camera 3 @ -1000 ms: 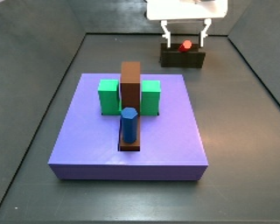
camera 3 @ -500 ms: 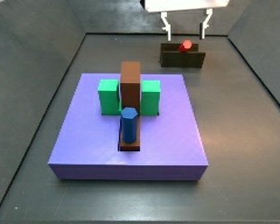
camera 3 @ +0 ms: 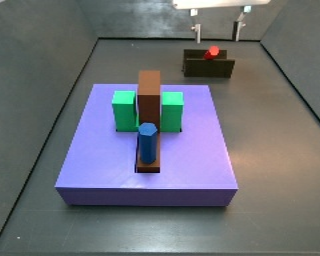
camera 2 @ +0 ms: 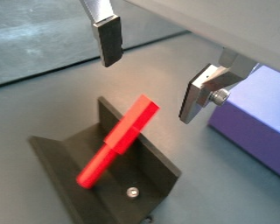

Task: Pick up the red object. Move up. Place the red object on the fixture. Regrasp the red object. Move to above the board. Insert the red object.
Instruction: Regrasp the red object.

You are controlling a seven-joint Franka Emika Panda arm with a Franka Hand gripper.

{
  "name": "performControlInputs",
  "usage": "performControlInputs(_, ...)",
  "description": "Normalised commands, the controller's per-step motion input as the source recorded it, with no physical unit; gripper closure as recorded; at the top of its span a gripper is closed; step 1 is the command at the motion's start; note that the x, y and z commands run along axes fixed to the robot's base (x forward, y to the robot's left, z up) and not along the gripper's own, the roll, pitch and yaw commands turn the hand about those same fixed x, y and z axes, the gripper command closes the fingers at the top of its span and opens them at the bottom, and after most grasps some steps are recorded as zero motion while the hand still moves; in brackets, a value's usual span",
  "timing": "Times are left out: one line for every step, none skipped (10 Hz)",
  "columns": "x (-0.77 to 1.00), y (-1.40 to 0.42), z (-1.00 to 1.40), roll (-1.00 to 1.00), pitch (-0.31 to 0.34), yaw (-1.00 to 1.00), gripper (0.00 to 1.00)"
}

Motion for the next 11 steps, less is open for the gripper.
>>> performControlInputs(0.24, -0.06, 0.14, 1.0, 0.414, 0.08, 0.0)
performControlInputs(0.22, -0.07, 0.13, 1.0, 0.403, 0.09, 0.0)
performControlInputs(0.15, -0.09, 0.12, 1.0, 0.369, 0.11, 0.0)
performControlInputs(0.14, -0.09, 0.12, 1.0, 0.36, 0.12, 0.0)
performControlInputs(0.1, -0.1, 0.1, 1.0, 0.337, 0.13, 0.0)
performControlInputs(0.0, -0.16, 0.0, 1.0, 0.171, 0.13, 0.0)
performControlInputs(0.0, -0.19, -0.21, 1.0, 0.049, 0.11, 0.0)
performControlInputs(0.01, -0.17, -0.15, 1.0, 0.103, 0.07, 0.0)
performControlInputs(0.08, -0.13, -0.08, 1.0, 0.149, 0.04, 0.0)
performControlInputs(0.06, 0.0, 0.0, 0.75, 0.229, 0.03, 0.0)
performControlInputs(0.05, 0.0, 0.0, 0.74, 0.231, 0.04, 0.0)
